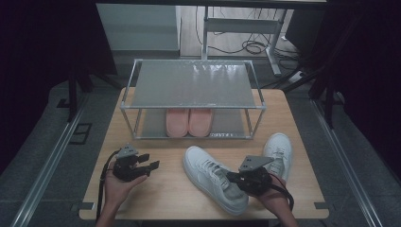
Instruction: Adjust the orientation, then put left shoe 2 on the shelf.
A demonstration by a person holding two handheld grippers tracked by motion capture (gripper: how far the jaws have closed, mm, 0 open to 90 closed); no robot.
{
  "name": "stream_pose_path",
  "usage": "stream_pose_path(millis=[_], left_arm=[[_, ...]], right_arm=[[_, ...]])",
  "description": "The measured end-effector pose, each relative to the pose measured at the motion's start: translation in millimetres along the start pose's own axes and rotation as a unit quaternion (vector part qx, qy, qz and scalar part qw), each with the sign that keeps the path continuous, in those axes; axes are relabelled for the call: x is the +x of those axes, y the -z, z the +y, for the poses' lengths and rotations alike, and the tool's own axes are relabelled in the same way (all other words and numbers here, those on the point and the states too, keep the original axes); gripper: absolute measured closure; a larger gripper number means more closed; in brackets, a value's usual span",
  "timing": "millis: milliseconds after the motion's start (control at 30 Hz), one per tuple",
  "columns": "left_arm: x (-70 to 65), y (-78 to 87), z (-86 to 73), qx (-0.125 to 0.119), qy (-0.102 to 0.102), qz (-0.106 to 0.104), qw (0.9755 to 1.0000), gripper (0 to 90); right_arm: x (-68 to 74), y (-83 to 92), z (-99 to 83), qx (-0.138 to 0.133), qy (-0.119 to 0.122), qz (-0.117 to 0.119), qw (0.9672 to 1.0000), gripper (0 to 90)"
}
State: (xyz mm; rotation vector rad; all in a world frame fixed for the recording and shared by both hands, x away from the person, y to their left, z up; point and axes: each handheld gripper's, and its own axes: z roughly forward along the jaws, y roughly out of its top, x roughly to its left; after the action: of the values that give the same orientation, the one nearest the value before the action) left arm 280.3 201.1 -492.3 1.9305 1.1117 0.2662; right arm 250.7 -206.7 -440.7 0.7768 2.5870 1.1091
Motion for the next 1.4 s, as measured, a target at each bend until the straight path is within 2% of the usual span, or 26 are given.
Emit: stream_pose_path(millis=[200, 333, 567, 900, 1200, 1400], left_arm=[[-0.4, -0.1, 0.0, 0.000, -0.001, 0.000, 1.0000, 44.1], [-0.8, 0.2, 0.1, -0.001, -0.001, 0.001, 1.0000, 44.1], [-1.5, 2.3, 0.6, -0.004, -0.001, -0.001, 1.0000, 44.0], [-2.4, 3.8, 1.4, -0.006, -0.001, -0.002, 1.0000, 43.8], [-0.5, 6.3, 1.4, -0.011, 0.004, -0.003, 0.9999, 43.8], [-0.1, 7.7, 1.6, -0.013, 0.004, -0.004, 0.9999, 43.8]], right_arm=[[-7.0, 15.7, -0.9, -0.023, -0.013, -0.023, 0.9994, 70.0], [-12.8, 16.4, -2.6, -0.027, -0.031, -0.034, 0.9986, 60.1], [-16.7, 12.3, -3.5, -0.024, -0.044, -0.042, 0.9979, 53.0], [-16.7, 0.6, -2.8, -0.007, -0.045, -0.041, 0.9981, 50.0], [-12.7, -25.3, 2.3, 0.037, -0.041, -0.039, 0.9977, 51.3], [-11.0, -43.8, 8.0, 0.069, -0.042, -0.056, 0.9952, 57.8]])
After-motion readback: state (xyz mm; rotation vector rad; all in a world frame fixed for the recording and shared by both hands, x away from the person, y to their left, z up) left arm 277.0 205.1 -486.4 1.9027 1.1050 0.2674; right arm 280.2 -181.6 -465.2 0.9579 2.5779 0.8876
